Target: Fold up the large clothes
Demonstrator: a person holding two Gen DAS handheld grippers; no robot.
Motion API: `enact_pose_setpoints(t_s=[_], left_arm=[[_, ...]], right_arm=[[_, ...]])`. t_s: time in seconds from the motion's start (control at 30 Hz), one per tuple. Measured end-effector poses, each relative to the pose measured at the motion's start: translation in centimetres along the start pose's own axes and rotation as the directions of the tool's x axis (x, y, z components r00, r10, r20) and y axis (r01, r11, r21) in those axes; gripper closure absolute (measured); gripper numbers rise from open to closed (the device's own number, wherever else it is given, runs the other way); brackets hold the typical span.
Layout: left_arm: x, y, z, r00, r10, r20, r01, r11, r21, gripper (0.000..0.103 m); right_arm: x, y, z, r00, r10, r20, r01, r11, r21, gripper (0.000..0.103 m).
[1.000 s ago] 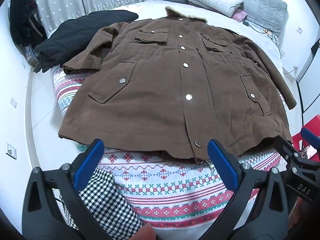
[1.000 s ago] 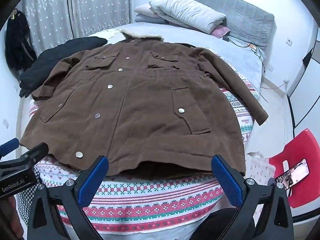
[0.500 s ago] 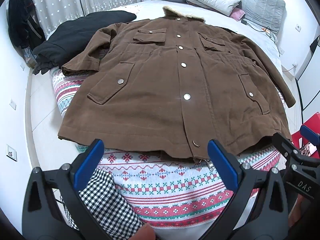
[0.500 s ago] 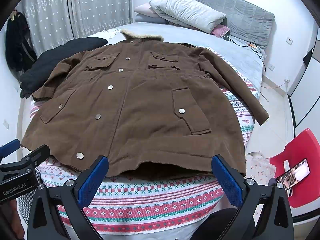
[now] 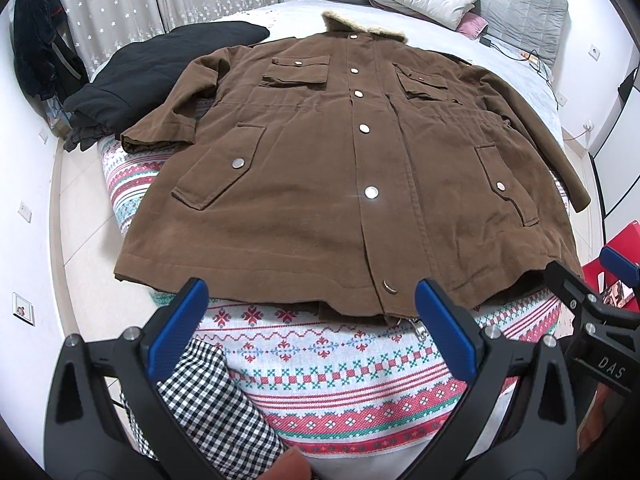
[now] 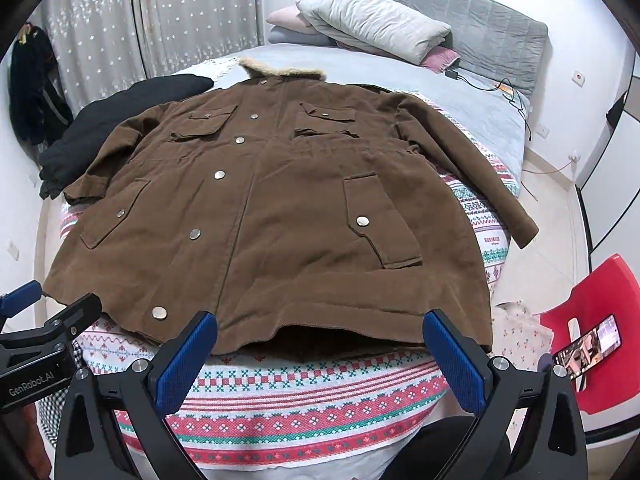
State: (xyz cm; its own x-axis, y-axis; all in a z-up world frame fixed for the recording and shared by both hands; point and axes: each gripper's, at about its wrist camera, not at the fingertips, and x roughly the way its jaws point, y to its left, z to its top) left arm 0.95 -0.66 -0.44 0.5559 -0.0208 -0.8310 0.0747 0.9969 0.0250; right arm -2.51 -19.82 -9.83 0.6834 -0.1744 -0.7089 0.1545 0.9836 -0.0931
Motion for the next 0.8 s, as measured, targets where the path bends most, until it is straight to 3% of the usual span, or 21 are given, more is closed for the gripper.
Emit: enact_pose_setpoints(t_s=[0.8], left_arm=[[-0.1,0.1,-0.12,1.0,-0.005,0.003,0.005,1.0,0.002,0.0]], right_arm=[[0.06,0.18,0.12,1.0,0.002,-0.009,-0.002,1.0,0.0,0.0]])
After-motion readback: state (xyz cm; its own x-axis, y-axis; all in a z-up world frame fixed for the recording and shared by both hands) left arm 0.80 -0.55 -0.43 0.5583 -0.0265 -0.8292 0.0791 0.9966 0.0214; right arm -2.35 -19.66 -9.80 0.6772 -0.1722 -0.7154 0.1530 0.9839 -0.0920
